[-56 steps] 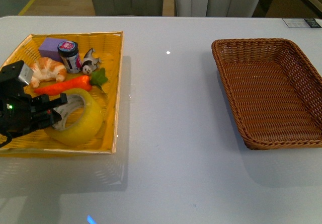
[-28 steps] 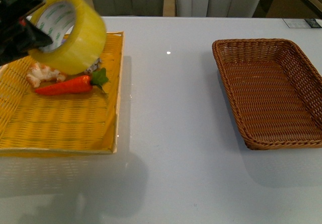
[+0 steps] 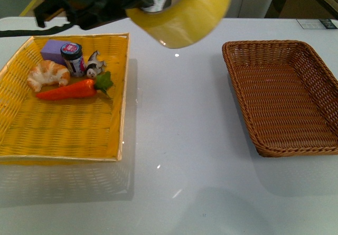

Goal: Move tape to another basket

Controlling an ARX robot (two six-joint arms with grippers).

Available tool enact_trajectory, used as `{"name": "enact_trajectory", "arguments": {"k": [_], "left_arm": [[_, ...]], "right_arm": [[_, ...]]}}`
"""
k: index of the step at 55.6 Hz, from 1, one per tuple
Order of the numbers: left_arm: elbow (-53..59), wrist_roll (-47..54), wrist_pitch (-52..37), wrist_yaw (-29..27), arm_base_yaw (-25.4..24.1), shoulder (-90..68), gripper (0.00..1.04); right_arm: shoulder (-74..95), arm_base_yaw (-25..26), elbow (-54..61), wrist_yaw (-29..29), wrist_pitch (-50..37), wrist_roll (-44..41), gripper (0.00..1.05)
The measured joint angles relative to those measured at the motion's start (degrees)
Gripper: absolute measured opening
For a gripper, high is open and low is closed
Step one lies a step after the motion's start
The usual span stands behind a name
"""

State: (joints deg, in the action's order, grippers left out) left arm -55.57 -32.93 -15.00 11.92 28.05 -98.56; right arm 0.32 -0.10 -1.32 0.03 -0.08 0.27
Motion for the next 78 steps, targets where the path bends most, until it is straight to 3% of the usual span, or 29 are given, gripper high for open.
{"name": "enact_trajectory", "arguments": {"k": [3,6,9,21,38,53,78], "left_arm": [[0.0,-0.3,0.0,0.0,1.0,0.0,0.16],[0.0,-0.5,0.2,-0.2,1.9,0.0,0.16],[0.0,-0.5,0.6,-0.2,2.3,0.2,0.16],[0.3,0.3,1.8,0.0,3.1,1.2,0.15],[0.5,1.0,2.6,1.3,4.0,2.3,0.15],[0.5,1.4,3.0,1.8,4.0,2.3,0.15],[0.5,1.6,3.0,4.0,4.0,2.3,0.15]], "right_arm": [[0.9,0.3,-0.5,0.9,1.5,1.0,0.96],[9.2,2.4,-5.9,6.5,14.0,6.8,0.96],[17.3,4.2,-9.0,9.8,16.4,10.4,0.96],[40.8,6.6,-20.0,22.0,0.1,16.1,0.96],[63.3,1.7,-28.5,34.6,-15.2,20.3,0.96],[72.4,-1.9,-33.3,38.9,-20.5,25.5,0.96],[74.9,-4.2,-36.3,45.1,-18.9,27.4,0.96]]}}
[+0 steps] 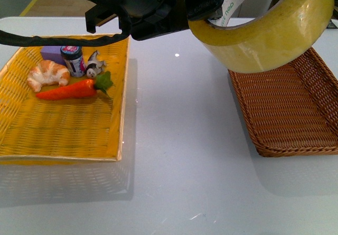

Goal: Move tape to another basket

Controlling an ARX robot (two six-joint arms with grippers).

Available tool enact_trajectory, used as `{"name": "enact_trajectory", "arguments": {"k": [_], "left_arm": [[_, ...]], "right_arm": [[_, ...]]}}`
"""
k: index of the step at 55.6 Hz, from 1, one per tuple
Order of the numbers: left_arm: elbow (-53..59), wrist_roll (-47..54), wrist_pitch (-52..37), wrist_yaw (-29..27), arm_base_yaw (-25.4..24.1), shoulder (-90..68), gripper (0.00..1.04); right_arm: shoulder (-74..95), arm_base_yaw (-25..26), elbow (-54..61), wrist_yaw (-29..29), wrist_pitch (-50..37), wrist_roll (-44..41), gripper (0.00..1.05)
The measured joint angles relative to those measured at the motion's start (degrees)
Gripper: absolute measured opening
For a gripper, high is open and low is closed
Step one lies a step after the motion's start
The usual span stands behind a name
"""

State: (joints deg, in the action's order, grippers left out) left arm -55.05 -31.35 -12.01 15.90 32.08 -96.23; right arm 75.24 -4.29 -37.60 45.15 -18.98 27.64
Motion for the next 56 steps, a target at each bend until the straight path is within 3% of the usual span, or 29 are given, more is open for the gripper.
{"name": "enact_trajectory", "arguments": {"k": [25,31,36,49,56], "left_arm": [[0.2,0.4,-0.6,1.6,0.0,0.0,0.15],[0.5,0.7,-0.7,2.0,0.0,0.0,0.15],[0.7,0.7,-0.8,2.2,0.0,0.0,0.15],[0.8,1.3,-1.4,2.4,0.0,0.0,0.15],[0.8,1.5,-1.5,2.4,-0.1,0.0,0.15]], "right_arm": [[3.2,-0.2,-0.5,1.6,3.4,0.0,0.95],[3.5,-0.2,-0.7,1.7,3.2,0.1,0.91],[3.8,-0.5,-1.2,2.0,3.2,0.5,0.85],[4.2,-1.0,-1.8,3.0,0.7,4.2,0.52],[4.5,-1.0,-1.9,3.2,0.2,5.4,0.48]]}}
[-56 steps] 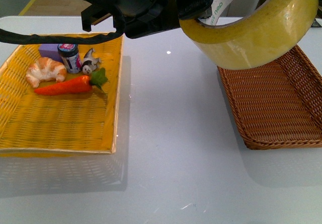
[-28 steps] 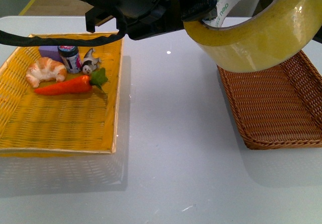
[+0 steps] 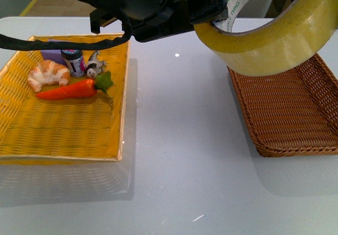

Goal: Move tape to another basket

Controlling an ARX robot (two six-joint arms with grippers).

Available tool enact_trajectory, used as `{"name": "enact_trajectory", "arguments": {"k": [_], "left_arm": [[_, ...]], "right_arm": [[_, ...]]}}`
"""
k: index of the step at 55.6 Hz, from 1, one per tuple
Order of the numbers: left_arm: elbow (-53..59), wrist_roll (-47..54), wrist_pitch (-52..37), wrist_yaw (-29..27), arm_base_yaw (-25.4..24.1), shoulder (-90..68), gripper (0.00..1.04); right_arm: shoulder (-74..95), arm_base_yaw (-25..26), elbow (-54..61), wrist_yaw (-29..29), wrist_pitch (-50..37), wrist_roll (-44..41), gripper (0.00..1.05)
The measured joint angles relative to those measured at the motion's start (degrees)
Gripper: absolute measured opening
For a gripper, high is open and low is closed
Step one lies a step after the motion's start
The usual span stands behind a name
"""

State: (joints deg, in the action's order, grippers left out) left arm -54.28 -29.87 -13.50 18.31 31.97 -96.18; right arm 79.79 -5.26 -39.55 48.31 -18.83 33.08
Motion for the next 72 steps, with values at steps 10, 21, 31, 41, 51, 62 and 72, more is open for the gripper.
{"name": "enact_trajectory", "arguments": {"k": [10,21,31,41,51,62,72], "left_arm": [[0.1,-0.3,-0.8,1.0,-0.3,0.5,0.33],[0.2,-0.9,-1.9,0.8,-0.4,2.1,0.61],[1.8,-1.3,-3.4,-1.4,-1.4,4.9,0.88],[7.1,-0.7,-8.6,-6.1,-4.8,11.6,0.96],[24.2,22.2,-31.1,-39.4,-9.5,22.1,0.61],[34.6,27.9,-32.3,-34.8,-14.8,30.0,0.29],[40.8,29.0,-32.1,-30.6,-18.9,37.0,0.02]], "right_arm": [[0.3,0.0,0.0,0.6,-1.8,1.5,0.48],[0.4,0.0,0.0,0.6,-2.7,2.8,0.48],[1.3,1.1,0.1,-0.8,-5.5,4.9,0.47],[6.0,5.9,0.2,-4.0,-10.8,8.1,0.47],[13.1,9.7,-0.2,-6.2,-15.3,9.6,0.47],[22.9,12.1,-4.6,-9.8,-19.6,11.4,0.47],[35.2,13.4,-11.8,-15.9,-23.9,16.2,0.47]]}}
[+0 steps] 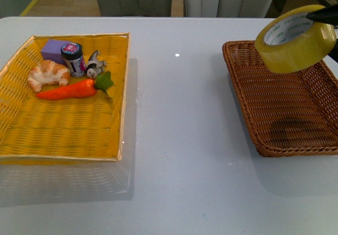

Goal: Move tape to another basket

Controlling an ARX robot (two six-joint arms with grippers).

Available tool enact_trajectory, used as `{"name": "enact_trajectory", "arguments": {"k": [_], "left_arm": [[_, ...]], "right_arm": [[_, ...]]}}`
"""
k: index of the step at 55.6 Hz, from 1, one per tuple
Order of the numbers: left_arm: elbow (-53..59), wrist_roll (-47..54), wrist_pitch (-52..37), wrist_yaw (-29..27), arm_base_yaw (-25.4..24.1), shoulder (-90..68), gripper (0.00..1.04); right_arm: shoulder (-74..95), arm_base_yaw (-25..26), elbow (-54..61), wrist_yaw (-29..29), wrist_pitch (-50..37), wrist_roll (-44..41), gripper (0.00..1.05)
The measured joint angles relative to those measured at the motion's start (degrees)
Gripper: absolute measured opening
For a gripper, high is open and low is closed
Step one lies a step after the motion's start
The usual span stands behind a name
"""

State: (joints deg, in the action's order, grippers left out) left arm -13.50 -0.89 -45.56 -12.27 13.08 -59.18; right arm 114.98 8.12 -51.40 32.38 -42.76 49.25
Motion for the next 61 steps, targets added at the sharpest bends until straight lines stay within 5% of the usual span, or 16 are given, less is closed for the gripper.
{"name": "enact_trajectory", "arguments": {"k": [41,56,61], "left_arm": [[12.4,0.3,10.2,12.0,-12.8,23.1,0.02],[12.7,0.3,18.7,12.3,-12.8,32.1,0.02],[12.7,0.3,21.0,12.3,-12.8,34.3,0.02]], "right_arm": [[21.9,-1.7,-16.6,-10.0,1.8,5.0,0.48],[20.1,1.2,-9.7,-8.6,-1.2,3.8,0.95],[17.2,2.8,-6.4,-7.7,-3.0,3.8,0.95]]}}
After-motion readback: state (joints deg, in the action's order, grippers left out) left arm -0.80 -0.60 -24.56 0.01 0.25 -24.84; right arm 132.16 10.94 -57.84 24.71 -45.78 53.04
